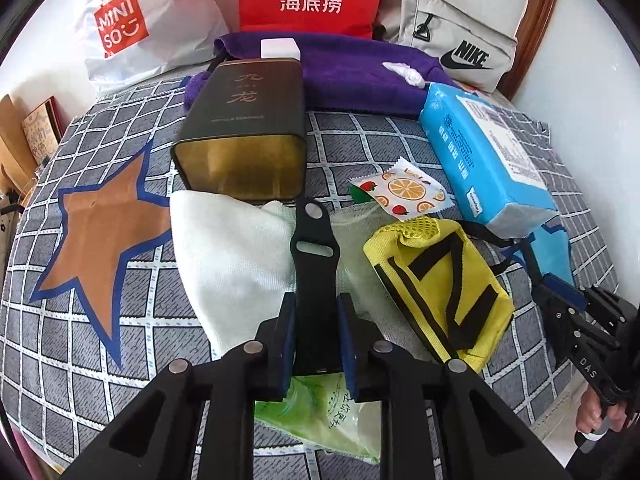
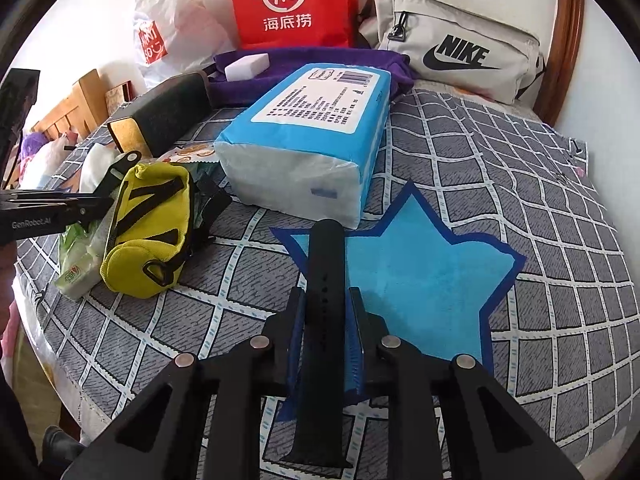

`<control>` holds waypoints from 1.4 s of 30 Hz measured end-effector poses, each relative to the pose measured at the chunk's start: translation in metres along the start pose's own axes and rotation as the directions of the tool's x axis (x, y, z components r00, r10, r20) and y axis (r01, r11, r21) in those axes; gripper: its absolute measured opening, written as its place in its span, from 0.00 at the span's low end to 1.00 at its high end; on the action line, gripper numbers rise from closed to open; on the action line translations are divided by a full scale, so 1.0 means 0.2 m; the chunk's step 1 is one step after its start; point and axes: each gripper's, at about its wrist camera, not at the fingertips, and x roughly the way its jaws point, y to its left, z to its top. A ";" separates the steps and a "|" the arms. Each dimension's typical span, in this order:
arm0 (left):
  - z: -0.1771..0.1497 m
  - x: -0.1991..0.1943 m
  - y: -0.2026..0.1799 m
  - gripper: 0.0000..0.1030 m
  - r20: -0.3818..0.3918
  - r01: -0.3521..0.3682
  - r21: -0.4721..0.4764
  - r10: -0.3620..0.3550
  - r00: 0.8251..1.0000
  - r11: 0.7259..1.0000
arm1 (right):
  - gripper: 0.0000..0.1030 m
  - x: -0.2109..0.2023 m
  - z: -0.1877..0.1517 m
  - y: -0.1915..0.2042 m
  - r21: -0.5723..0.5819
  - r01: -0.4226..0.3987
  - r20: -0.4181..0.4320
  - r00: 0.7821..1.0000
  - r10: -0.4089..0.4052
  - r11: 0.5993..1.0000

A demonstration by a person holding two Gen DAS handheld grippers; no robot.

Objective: Organize soft objects
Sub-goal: 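Lift both black strap halves and carry them over the purple towel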

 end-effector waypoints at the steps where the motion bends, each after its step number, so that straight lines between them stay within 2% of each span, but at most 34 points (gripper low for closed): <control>1: 0.00 -0.01 0.00 0.18 0.006 0.005 -0.004 -0.005 1.000 1.000 | 0.20 0.00 0.00 0.00 0.004 -0.001 -0.001 1.000 0.001 1.000; 15: 0.00 -0.18 0.10 0.18 0.069 0.064 -0.094 -0.058 0.996 0.994 | 0.20 -0.18 0.03 0.03 0.008 -0.021 0.038 0.999 0.020 1.000; 20: 0.01 -0.23 0.14 0.18 0.090 0.124 -0.140 -0.112 0.990 0.982 | 0.20 -0.25 0.07 0.03 0.007 -0.041 0.054 0.998 0.041 0.999; 25: 0.03 -0.27 0.17 0.18 0.106 0.129 -0.172 -0.111 0.988 0.977 | 0.20 -0.30 0.11 0.05 -0.012 -0.047 0.071 0.996 0.048 0.999; 42: 0.12 -0.39 0.19 0.18 0.156 0.137 -0.182 -0.109 0.982 0.974 | 0.20 -0.41 0.25 0.08 -0.048 -0.062 0.107 0.992 0.067 0.997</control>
